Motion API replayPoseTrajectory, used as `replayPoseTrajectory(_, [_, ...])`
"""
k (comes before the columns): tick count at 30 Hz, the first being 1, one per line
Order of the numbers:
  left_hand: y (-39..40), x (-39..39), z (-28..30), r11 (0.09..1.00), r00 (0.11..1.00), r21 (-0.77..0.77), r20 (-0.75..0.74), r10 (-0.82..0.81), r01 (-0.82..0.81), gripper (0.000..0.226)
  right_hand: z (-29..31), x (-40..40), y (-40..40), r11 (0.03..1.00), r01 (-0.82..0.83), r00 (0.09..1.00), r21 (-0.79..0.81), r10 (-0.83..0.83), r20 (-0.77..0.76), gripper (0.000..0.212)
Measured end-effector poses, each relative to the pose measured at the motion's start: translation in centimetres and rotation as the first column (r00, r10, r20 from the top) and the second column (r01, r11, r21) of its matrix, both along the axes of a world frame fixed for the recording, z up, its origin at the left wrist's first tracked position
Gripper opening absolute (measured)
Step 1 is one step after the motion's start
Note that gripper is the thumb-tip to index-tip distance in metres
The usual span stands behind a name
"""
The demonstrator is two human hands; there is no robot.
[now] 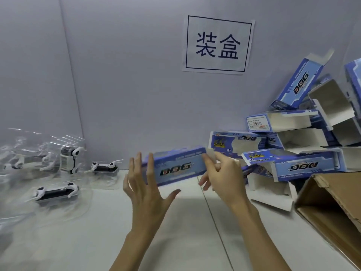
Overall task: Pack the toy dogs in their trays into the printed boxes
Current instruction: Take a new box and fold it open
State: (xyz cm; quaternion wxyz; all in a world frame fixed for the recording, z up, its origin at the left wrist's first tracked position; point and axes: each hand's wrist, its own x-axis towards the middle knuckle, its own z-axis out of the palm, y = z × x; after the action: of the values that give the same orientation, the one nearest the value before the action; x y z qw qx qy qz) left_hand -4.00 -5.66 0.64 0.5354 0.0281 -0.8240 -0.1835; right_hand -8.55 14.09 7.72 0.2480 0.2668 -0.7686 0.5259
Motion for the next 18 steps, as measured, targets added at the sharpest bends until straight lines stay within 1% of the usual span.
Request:
replayPoseTrajectory(1, [-0.3,-0.1,0.0,0.997,1.000,-0.070,-0.005,0.026,-0.027,0.133,-0.5,0.1,-0.4,0.999,-0.007,1.000,0.048,0.007,0.000,0.024])
replayPoseTrajectory(3, [-0.4,-0.4,-0.2,0.978,0.998,-0.208,0.048,0.044,-0.034,0.131,-1.6,0.1,-1.3,0.993,-0.018,1.000,0.113,0.018,0.002,0.024])
replayPoseTrajectory(4, [-0.2,-0.6,-0.5,0.972,0.996,-0.234,0.083,0.020,0.000,0.127,-2.2,0.1,-1.7,0.993,-0.023,1.000,0.115,0.025,-0.016,0.024])
replayPoseTrajectory(5, [0.0,-0.7,-0.7,0.975,0.993,-0.217,0.112,-0.024,0.048,0.121,-2.7,0.1,-2.0,0.995,-0.027,0.998,0.096,0.032,-0.052,0.022])
replayPoseTrajectory(6, [0.3,-0.6,-0.8,0.981,0.988,-0.172,0.139,-0.065,0.089,0.114,-3.2,0.1,-2.3,0.998,-0.044,0.995,0.055,0.049,-0.091,0.019])
replayPoseTrajectory(7, [0.4,-0.5,-0.8,0.987,0.983,-0.115,0.157,-0.097,0.116,0.108,-3.6,0.2,-2.6,0.997,-0.072,0.990,-0.001,0.071,-0.125,0.024])
replayPoseTrajectory(8, [0.4,-0.4,-0.8,0.990,0.978,-0.039,0.162,-0.130,0.138,0.105,-4.1,0.3,-2.8,0.994,-0.090,0.983,-0.063,0.078,-0.167,0.033])
replayPoseTrajectory(9, [0.3,-0.3,-0.6,0.983,0.973,0.068,0.146,-0.181,0.173,0.104,-4.4,0.3,-2.9,0.989,-0.083,0.974,-0.122,0.054,-0.220,0.039])
replayPoseTrajectory(10, [0.0,-0.1,-0.4,0.953,0.961,0.195,0.108,-0.255,0.231,0.103,-4.6,0.4,-3.0,0.982,-0.063,0.965,-0.180,0.014,-0.263,0.041])
replayPoseTrajectory(11, [-0.3,0.0,0.0,0.897,0.938,0.315,0.050,-0.342,0.310,0.103,-4.6,0.4,-3.0,0.971,-0.045,0.960,-0.235,-0.024,-0.280,0.040])
replayPoseTrajectory(12, [-0.6,0.1,0.5,0.820,0.903,0.415,-0.010,-0.430,0.395,0.103,-4.6,0.2,-3.1,0.957,-0.031,0.961,-0.288,-0.051,-0.272,0.038])
replayPoseTrajectory(13, [-0.9,0.2,1.0,0.722,0.853,0.505,-0.061,-0.518,0.474,0.102,-4.4,0.0,-3.0,0.943,-0.024,0.969,-0.333,-0.060,-0.240,0.038])
replayPoseTrajectory(14, [-1.2,0.5,1.5,0.599,0.790,0.594,-0.106,-0.604,0.537,0.103,-4.2,-0.1,-2.8,0.932,-0.027,0.981,-0.361,-0.045,-0.188,0.042])
replayPoseTrajectory(15, [-1.4,0.7,2.0,0.459,0.716,0.676,-0.147,-0.682,0.576,0.105,-4.0,-0.3,-2.6,0.929,-0.054,0.992,-0.365,0.008,-0.125,0.050])
replayPoseTrajectory(16, [-1.6,0.8,2.2,0.347,0.649,0.733,-0.166,-0.743,0.585,0.108,-3.9,-0.4,-2.4,0.926,-0.107,0.994,-0.362,0.089,-0.067,0.058])
replayPoseTrajectory(17, [-1.8,0.9,2.3,0.289,0.595,0.758,-0.157,-0.788,0.584,0.113,-3.9,-0.3,-2.3,0.913,-0.177,0.983,-0.368,0.185,-0.013,0.064])
replayPoseTrajectory(18, [-1.9,1.0,2.3,0.276,0.552,0.763,-0.125,-0.825,0.584,0.116,-3.9,-0.1,-2.3,0.897,-0.237,0.964,-0.373,0.264,0.022,0.066])
